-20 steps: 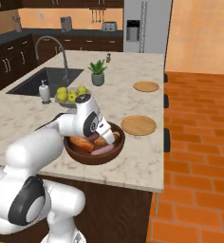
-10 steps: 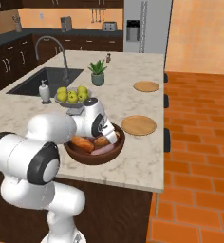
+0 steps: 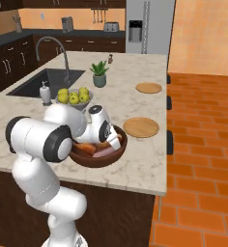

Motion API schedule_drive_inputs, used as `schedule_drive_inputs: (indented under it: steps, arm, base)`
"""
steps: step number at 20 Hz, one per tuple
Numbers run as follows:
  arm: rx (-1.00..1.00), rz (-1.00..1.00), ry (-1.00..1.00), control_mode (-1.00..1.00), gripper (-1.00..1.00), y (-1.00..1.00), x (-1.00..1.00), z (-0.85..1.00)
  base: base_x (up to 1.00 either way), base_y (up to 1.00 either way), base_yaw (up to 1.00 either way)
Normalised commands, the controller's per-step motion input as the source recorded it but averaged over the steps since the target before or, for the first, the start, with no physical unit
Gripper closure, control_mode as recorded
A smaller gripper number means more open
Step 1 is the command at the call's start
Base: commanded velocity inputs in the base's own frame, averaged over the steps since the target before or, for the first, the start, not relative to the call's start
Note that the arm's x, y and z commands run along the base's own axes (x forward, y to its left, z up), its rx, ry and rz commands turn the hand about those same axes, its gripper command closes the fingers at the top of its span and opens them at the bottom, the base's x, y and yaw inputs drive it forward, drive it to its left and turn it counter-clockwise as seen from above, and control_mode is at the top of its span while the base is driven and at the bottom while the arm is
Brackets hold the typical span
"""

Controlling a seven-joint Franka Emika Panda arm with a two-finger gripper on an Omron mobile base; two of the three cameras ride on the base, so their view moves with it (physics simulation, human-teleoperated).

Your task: Place one bun and one sausage from the bowl on each plate.

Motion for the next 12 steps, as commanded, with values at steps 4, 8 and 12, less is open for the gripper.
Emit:
schedule_drive_inputs:
  steps: [4, 8, 12]
  arm:
    - [0.00, -0.05, -0.06, -1.00, 1.00, 0.00, 0.12, -0.31]
    - [0.01, -0.04, -0.17, -1.00, 1.00, 0.00, -0.06, 0.49]
    - [0.09, -0.04, -0.05, -1.00, 1.00, 0.00, -0.22, 1.00]
  base:
    - [0.00, 0.00, 0.00]
    - [0.00, 0.00, 0.00]
    - [0.00, 0.00, 0.00]
